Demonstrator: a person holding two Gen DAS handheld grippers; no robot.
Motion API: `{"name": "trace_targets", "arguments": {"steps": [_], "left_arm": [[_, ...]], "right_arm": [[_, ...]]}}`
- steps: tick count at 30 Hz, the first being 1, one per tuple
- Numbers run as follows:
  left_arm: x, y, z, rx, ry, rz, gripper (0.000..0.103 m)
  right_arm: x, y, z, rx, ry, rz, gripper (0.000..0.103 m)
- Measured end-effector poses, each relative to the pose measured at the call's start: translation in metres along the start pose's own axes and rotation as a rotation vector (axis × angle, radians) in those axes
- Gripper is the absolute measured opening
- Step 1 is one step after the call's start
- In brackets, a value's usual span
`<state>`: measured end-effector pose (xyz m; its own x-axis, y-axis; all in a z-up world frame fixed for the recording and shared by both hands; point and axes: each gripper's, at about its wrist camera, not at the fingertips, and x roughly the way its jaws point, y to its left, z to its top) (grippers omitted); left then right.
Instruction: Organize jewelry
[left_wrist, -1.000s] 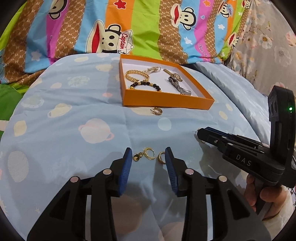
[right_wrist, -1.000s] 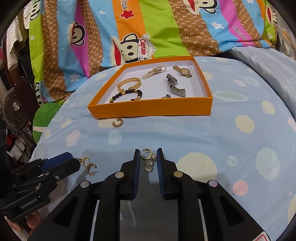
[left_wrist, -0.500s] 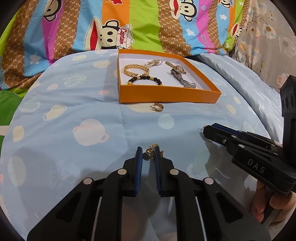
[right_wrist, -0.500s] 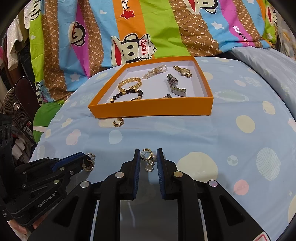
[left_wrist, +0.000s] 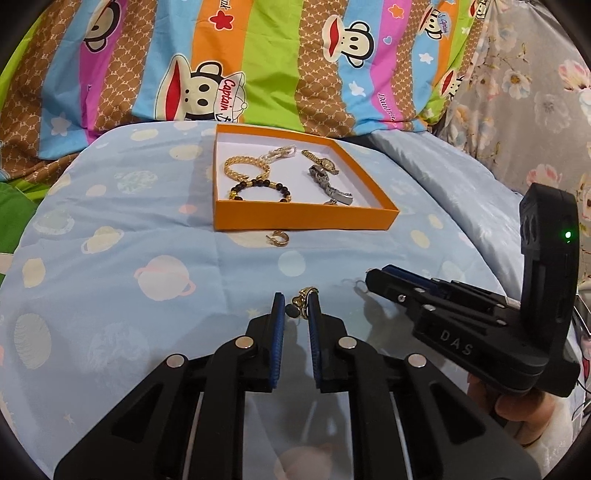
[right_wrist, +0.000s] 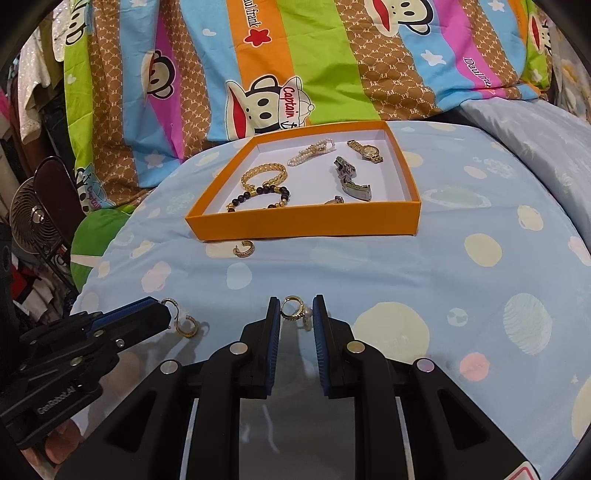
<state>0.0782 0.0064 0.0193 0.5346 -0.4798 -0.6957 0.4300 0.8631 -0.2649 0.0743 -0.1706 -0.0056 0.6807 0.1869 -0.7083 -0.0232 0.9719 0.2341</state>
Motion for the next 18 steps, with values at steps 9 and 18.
{"name": "trace_targets", "arguments": {"steps": [9, 18], "left_arm": [[0.0, 0.008, 0.001, -0.036, -0.004, -0.005, 0.012], [-0.011, -0.005, 0.014, -0.011, -0.037, -0.017, 0.012]], "right_arm": [[-0.002, -0.001, 0.0, 0.006, -0.001, 0.001, 0.017], [-0.017, 0.003, 0.008, 0.001, -0.04, 0.014, 0.017]]}}
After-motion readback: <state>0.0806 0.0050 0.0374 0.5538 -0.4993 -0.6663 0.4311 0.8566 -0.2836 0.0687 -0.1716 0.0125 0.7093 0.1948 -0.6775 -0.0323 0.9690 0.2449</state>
